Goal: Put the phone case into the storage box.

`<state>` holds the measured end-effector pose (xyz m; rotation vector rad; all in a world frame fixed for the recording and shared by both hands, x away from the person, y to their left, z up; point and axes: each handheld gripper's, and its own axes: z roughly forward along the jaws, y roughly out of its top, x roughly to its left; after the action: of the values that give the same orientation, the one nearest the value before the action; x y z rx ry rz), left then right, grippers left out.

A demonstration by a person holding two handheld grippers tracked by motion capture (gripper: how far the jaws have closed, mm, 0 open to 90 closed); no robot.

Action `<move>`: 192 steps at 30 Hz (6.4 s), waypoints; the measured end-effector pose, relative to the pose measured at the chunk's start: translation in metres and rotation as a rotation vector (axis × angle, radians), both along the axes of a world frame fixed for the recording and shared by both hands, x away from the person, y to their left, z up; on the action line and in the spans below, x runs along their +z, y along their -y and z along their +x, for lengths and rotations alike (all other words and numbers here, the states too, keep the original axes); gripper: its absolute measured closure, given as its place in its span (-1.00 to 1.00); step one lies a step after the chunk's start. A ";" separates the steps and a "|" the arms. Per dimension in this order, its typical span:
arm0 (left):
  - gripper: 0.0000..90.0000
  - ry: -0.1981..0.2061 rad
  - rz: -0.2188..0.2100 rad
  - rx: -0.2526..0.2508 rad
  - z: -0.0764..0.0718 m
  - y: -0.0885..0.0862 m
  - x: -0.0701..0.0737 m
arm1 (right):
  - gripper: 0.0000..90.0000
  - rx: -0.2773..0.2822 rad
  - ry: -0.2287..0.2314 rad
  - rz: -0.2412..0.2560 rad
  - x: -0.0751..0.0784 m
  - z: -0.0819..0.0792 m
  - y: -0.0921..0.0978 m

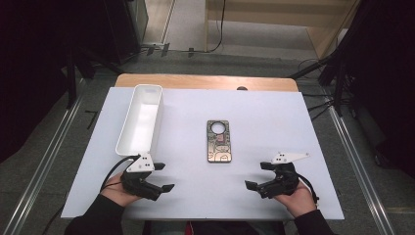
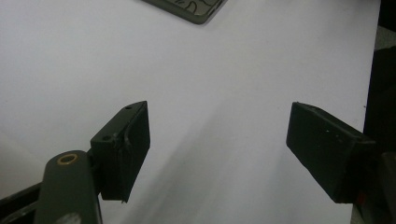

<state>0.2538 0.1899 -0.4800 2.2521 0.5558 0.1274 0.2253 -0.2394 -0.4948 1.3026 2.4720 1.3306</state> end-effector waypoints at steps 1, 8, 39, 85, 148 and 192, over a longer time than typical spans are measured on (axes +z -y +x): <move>-0.53 0.000 0.001 0.000 0.000 0.000 0.000 | -1.00 -0.001 0.000 0.001 0.000 0.000 0.000; -0.52 -0.004 -0.003 0.003 0.000 0.000 0.001 | -1.00 -0.005 0.001 0.001 0.000 0.000 0.000; -0.52 -0.008 -0.025 -0.010 0.000 -0.001 0.002 | -1.00 -0.038 -0.002 0.003 0.000 0.002 0.000; -0.52 -0.024 -0.068 -0.028 -0.001 0.000 0.004 | -1.00 -0.068 -0.013 0.029 -0.002 0.022 -0.008; -0.52 -0.041 -0.075 -0.027 0.000 -0.001 0.004 | -1.00 -0.094 0.024 -0.018 0.019 0.081 -0.059; -0.52 -0.044 -0.078 -0.034 -0.001 -0.002 0.004 | -1.00 -0.267 0.047 -0.115 0.015 0.116 -0.102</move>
<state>0.2528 0.1917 -0.4763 2.1919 0.5365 0.0383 0.3414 -0.1375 -0.4794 1.4902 2.2114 1.1262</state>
